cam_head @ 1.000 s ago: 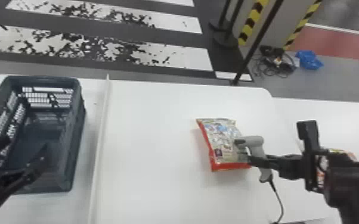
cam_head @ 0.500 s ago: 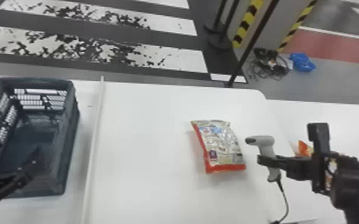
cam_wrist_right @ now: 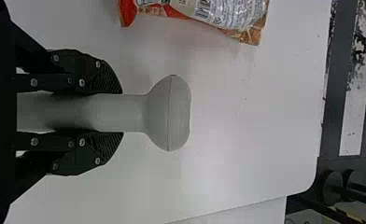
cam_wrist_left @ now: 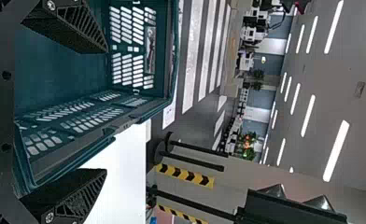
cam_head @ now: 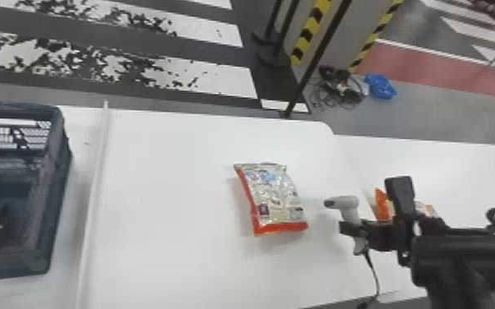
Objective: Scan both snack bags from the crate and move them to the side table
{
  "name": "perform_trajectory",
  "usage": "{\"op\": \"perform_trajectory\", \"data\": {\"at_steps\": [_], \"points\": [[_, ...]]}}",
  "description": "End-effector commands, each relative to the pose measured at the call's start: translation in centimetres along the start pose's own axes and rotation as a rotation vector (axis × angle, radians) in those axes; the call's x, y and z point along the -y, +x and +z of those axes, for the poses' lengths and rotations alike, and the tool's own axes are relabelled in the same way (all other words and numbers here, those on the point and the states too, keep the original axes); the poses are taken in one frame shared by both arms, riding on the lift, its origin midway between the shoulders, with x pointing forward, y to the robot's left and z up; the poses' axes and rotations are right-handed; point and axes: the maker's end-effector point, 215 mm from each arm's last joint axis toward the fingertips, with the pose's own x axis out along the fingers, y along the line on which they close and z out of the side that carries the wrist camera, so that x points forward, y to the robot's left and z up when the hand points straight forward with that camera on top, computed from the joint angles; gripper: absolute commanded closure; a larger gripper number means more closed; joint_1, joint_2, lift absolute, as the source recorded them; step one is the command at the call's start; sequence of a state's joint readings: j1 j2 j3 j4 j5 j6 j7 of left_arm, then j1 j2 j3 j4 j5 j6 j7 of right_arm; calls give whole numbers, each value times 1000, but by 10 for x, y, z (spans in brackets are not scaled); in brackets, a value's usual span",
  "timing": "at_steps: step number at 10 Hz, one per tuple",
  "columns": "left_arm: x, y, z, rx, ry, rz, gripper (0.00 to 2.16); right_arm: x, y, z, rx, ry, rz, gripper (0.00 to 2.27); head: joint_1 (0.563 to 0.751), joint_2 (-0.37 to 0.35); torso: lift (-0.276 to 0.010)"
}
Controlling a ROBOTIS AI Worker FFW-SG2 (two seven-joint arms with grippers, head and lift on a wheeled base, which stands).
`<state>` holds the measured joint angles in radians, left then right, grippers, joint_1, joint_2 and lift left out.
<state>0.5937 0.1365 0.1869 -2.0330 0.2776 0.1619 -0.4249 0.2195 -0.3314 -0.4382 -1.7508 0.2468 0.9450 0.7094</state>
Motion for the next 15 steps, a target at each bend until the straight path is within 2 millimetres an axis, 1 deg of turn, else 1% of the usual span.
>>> {"op": "perform_trajectory", "data": {"at_steps": [1,5,8,9,10,12,13,14,15], "points": [[0,0,0,0,0,0,87,0,7,-7,-12,-22,-9,2246,695,-350,-75],[-1,1,-1,-1,-1,1,87,2,14,-14,-19,-32,-22,2246,695,-350,-75],[-1,1,0,0,-1,1,87,2,16,-14,-14,-34,-27,2243,695,-350,-75],[0,1,0,0,-1,0,87,1,17,-15,-16,-33,-29,2233,695,-350,-75],[0,1,-1,-1,-3,0,87,1,18,-15,-18,-35,-33,2169,695,-350,-75],[0,1,0,0,-1,0,87,-1,18,-16,-16,-25,-30,1858,695,-350,-75],[0,1,-2,-3,-2,0,87,-2,19,-16,-15,-23,-28,1440,695,-350,-75],[-1,1,-2,-3,-2,2,87,-2,19,-17,-15,-21,-28,954,695,-350,-75],[-1,1,-2,-3,-2,2,87,-2,19,-17,-16,-19,-28,944,695,-350,-75]]}}
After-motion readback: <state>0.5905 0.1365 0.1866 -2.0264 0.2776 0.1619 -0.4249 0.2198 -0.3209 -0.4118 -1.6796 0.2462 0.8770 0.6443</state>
